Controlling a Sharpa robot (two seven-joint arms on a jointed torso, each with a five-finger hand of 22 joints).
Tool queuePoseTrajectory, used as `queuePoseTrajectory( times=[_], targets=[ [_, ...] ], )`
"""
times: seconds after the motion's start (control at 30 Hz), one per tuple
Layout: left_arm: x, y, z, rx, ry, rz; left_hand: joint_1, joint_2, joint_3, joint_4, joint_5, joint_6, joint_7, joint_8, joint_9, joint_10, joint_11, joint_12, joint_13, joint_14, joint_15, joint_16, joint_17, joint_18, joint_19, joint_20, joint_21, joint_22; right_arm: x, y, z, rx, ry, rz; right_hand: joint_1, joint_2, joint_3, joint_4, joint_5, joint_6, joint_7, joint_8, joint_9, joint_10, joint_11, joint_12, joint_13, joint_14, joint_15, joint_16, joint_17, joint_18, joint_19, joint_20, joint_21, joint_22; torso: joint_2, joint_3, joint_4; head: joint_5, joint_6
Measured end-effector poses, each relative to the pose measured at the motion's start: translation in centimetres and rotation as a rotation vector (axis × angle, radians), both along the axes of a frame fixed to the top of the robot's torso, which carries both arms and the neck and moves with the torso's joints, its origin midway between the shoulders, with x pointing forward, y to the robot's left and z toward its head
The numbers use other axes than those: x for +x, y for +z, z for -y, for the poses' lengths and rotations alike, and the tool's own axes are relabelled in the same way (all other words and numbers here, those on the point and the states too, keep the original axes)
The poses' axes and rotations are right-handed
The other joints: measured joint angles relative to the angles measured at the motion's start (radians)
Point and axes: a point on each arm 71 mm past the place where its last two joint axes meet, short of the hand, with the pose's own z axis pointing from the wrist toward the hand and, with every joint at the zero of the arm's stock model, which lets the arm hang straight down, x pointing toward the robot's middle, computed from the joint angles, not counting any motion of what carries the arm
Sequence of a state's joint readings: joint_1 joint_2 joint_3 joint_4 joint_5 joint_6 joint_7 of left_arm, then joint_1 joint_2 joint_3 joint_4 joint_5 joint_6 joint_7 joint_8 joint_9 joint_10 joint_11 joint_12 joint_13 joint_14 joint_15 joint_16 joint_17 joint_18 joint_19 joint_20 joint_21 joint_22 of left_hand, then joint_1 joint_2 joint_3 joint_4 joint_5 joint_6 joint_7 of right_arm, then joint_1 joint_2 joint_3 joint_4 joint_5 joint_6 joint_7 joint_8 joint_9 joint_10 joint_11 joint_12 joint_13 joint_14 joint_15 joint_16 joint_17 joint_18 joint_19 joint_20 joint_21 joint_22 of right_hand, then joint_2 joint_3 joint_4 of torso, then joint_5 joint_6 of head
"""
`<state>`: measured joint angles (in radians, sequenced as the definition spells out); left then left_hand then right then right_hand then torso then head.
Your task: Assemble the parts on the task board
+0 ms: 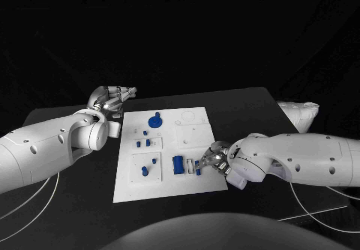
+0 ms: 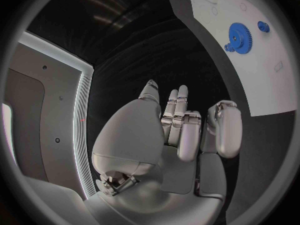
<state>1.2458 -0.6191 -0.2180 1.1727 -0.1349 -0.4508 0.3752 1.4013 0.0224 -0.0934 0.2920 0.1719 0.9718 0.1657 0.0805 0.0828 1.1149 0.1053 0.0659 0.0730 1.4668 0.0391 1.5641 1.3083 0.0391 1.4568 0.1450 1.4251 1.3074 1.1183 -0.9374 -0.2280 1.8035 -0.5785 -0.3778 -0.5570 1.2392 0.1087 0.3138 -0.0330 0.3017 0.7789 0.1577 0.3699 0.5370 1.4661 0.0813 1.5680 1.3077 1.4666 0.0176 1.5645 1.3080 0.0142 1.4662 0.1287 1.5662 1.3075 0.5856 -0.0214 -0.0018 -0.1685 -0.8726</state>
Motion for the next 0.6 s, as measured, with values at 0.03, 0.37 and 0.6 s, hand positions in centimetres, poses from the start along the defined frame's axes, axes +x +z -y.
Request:
queuePoseTrajectory(
  times=[0.03,0.37,0.6],
  targets=[
    [0.00,0.00,0.00,0.000,0.000,0.000,0.000,0.000,0.000,0.000,0.000,0.000,0.000,0.000,0.000,0.000,0.000,0.000,0.000,0.000,0.000,0.000,0.000,0.000,0.000,0.000,0.000,0.000,0.07,-0.03,-0.07,0.002,0.000,0.000,0.000,0.000,0.000,0.000,0.000,0.000,0.000,0.000,0.000,0.000,0.000,0.000,0.000,0.000,0.000,0.000,0.000,0.000,0.000,0.000,0.000,0.000,0.000,0.0000,0.0001,0.000,0.000],
    [0.00,0.01,-0.04,0.004,-0.002,0.002,0.000,0.000,0.000,0.000,0.000,0.000,0.000,0.000,0.000,0.000,0.000,0.000,0.000,0.000,0.000,0.000,0.000,0.000,0.000,0.000,0.000,0.000,0.57,-0.11,-0.58,0.017,-0.001,-0.001,0.000,0.000,-0.001,0.006,-0.006,0.006,-0.002,-0.007,-0.006,0.000,0.000,0.000,0.000,0.000,0.000,0.000,0.000,0.000,0.000,0.000,0.000,0.000,0.000,-0.0002,0.0009,0.002,0.000],
    [-0.01,0.01,-0.05,0.006,-0.002,0.002,0.000,0.000,0.000,0.000,0.000,0.000,0.000,0.000,0.000,0.000,0.000,0.000,0.000,0.000,0.000,0.000,0.000,0.000,0.000,0.000,0.000,0.000,0.69,-0.12,-0.67,0.021,-0.001,-0.006,-0.004,-0.004,-0.001,0.006,-0.012,0.009,-0.006,-0.007,-0.008,0.000,0.000,0.000,0.000,0.000,0.000,0.000,0.000,0.000,0.000,0.000,0.000,0.000,0.000,-0.0002,0.0001,0.002,0.000]
  ],
)
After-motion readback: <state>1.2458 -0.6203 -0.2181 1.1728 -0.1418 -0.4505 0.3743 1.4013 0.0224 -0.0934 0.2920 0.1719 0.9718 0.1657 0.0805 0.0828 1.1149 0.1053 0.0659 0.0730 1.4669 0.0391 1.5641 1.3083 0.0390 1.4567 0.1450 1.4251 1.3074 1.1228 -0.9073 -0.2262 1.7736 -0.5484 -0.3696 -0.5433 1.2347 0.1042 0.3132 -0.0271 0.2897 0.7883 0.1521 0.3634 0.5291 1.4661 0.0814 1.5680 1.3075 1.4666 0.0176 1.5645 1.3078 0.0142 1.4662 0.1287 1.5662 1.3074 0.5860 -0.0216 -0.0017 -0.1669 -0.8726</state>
